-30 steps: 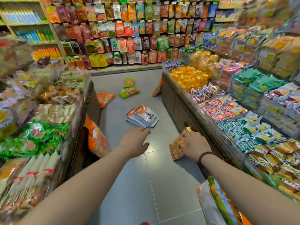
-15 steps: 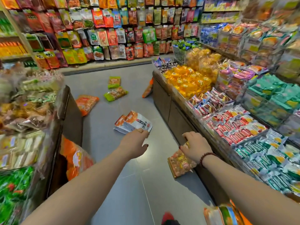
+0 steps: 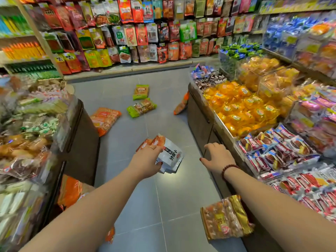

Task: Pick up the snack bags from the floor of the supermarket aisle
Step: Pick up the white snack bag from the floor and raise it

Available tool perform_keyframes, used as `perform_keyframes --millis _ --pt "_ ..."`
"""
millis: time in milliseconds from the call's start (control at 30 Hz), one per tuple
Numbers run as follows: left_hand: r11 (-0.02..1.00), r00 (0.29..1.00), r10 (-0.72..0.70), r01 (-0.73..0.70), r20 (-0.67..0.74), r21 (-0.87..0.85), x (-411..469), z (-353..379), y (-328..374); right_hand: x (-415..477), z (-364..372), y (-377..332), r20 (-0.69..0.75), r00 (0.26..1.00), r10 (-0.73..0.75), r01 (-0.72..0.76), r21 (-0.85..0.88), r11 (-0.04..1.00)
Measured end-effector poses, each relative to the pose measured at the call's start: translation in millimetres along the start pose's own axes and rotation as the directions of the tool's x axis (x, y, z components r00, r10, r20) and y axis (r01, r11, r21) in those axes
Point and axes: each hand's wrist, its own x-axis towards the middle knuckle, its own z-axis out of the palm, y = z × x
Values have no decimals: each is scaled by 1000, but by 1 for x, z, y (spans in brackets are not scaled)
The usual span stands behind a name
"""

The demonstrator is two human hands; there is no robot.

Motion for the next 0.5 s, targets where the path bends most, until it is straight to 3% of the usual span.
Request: perform_keyframes --millis 500 --pt "999 992 -50 52 119 -12 254 10 -123 282 3 -26 120 991 -65 69 -29 997"
